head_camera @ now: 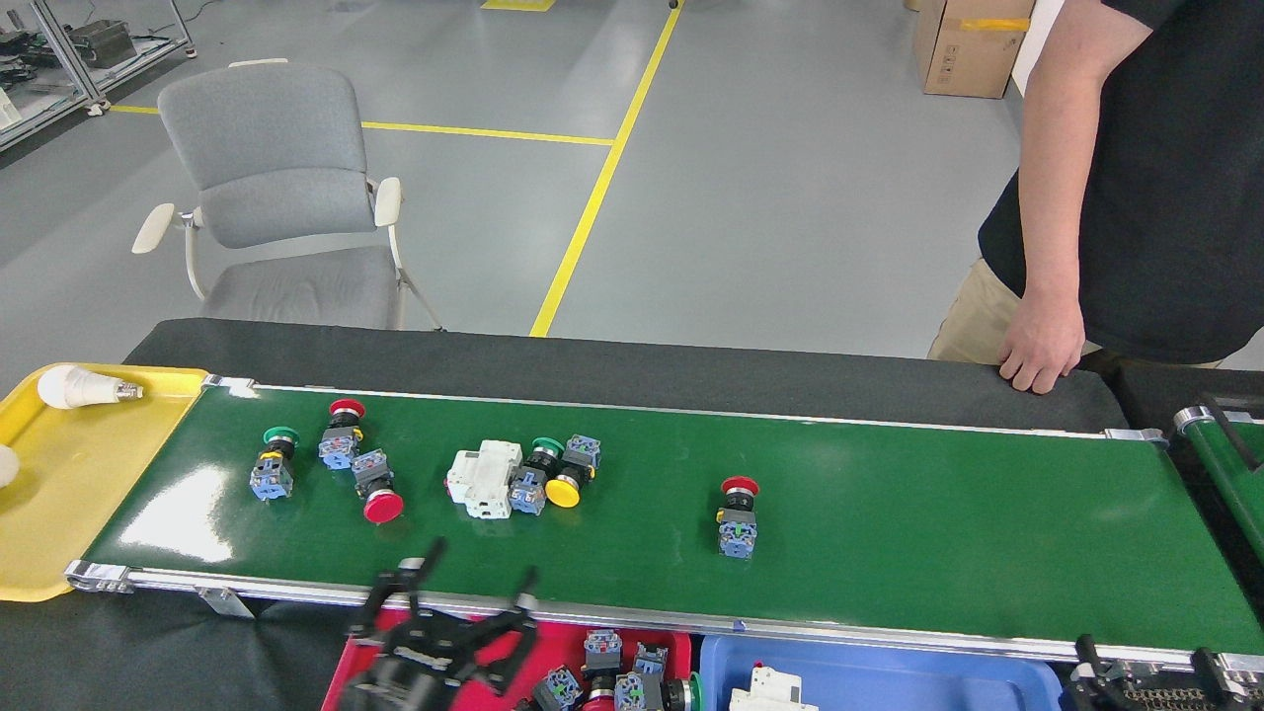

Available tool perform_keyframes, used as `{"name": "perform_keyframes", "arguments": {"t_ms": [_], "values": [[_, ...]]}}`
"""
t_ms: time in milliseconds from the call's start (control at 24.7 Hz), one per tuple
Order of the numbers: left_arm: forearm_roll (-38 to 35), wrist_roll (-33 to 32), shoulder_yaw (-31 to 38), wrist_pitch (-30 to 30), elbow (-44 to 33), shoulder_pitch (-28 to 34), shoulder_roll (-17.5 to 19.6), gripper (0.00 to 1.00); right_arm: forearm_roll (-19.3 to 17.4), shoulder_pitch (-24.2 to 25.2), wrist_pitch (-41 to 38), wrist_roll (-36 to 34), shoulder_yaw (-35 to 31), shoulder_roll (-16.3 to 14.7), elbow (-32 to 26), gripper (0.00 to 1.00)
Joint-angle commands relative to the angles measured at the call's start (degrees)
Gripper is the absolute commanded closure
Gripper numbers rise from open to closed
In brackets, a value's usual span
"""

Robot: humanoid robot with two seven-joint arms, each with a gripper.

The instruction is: Pick switch part from conveyor to tray

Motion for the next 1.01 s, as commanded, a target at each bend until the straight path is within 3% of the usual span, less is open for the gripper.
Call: {"name": "perform_keyframes", "arguments": {"t_ms": [0, 203, 365, 649, 973], "values": [[0.9, 0.5, 5.0, -5.6, 0.8, 0.3, 0.6, 0.0, -0.1, 0.1, -0.4, -0.5, 1.2, -1.5, -0.9, 0.02], [2.1, -0.1, 5.9, -9.2, 3.4, -1.0, 0.7, 0.0, 0.0, 0.2, -0.5, -0.5, 2.3, -2.0, -0.9, 0.02], [1.9, -0.2, 6.2, -8.5, 10.6, -7.7, 1.0, 0.01, -0.1, 0.5, -0.5, -0.4, 4.3, -2.5, -0.9, 0.02], [1.8, -1.5, 5.9, -6.3, 25.3, -20.4, 6.5, 0.01, -0.1, 0.5, -0.5, -0.3, 4.5, -2.3, -0.9, 0.02], [1.8, -1.5, 5.8, -3.1, 37.1, -26.6, 11.1, 0.01, -0.1, 0.5, -0.5, 0.0, 6.4, -2.6, -0.9, 0.02]]}}
